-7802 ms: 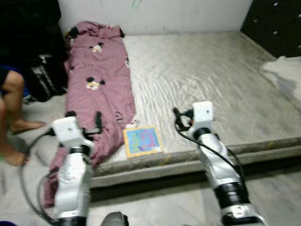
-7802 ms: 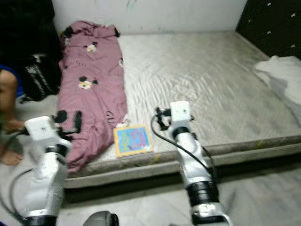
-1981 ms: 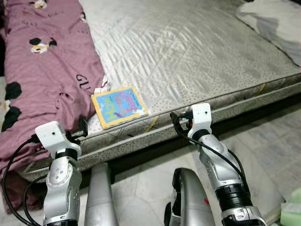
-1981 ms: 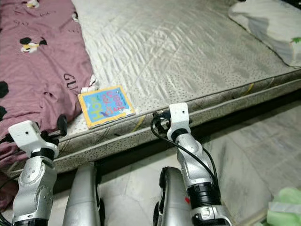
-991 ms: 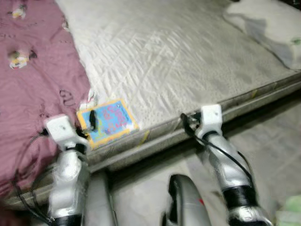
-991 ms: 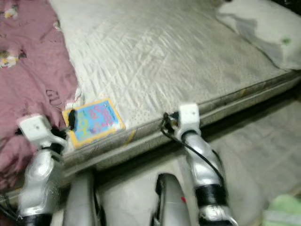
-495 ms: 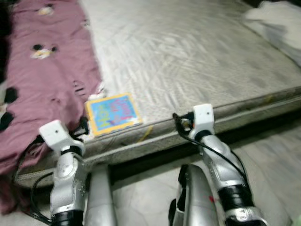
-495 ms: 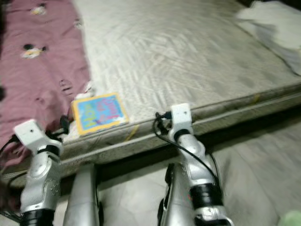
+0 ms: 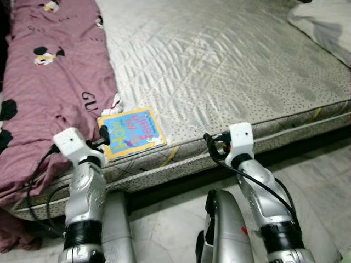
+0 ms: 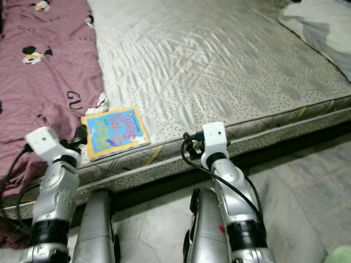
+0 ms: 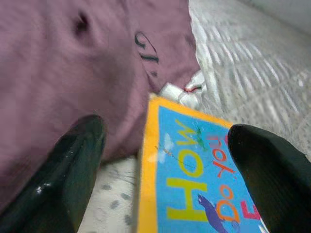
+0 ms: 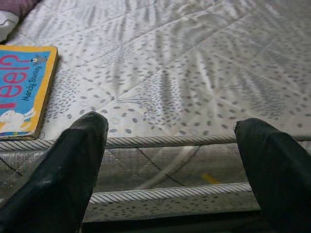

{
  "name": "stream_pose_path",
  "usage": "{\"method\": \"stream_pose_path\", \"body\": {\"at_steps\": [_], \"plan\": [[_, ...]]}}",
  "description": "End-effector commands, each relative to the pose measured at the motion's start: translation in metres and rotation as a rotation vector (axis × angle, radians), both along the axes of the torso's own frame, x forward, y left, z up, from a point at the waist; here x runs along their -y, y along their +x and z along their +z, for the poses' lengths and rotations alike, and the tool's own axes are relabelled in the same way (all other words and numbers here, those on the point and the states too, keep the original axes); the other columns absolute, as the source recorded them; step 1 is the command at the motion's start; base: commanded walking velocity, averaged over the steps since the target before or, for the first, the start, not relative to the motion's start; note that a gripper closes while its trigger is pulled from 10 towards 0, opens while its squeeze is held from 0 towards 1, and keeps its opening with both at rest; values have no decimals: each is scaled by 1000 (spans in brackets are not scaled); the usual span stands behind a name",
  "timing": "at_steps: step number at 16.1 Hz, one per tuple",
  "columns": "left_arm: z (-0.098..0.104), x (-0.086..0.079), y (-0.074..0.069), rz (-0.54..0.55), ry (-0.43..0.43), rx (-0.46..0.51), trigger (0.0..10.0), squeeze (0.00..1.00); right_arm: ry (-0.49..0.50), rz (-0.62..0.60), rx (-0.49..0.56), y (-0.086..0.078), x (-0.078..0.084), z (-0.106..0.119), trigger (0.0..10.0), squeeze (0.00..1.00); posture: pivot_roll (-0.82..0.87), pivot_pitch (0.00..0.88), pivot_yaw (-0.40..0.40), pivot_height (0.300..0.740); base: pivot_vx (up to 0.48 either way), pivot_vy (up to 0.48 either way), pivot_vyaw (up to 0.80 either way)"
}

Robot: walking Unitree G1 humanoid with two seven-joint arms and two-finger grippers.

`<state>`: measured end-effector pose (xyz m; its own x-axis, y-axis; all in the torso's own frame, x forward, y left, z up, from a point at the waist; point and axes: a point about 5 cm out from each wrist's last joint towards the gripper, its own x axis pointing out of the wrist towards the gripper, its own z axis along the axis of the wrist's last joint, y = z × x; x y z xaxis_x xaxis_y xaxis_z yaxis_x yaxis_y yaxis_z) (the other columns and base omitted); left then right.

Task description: Clean up the room

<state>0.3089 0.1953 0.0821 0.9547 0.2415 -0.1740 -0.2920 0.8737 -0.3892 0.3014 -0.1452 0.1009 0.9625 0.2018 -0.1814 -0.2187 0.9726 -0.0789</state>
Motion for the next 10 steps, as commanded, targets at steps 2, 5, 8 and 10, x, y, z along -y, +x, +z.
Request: {"method": "stream_pose_path", "body": {"at_steps": [2,5,8,10], "plan": [[-7,2,9,-32,-56,-31,10000,0,-8,-2,-24,-4,5,-1,10000,0,-73,153,-39,533,0,0,0],[-27,12,16,-153,-96,-172,10000,0,-21,4,-30,-8,8,1,10000,0,-95,163,-47,533,0,0,0],[-39,12,10,-91,-182,-215,10000,0,-27,7,-46,-9,10,0,10000,0,-98,165,-53,533,0,0,0],[-40,8,4,-14,-215,-187,10000,0,-27,11,-57,-8,10,-1,10000,0,-95,164,-55,533,0,0,0]]}}
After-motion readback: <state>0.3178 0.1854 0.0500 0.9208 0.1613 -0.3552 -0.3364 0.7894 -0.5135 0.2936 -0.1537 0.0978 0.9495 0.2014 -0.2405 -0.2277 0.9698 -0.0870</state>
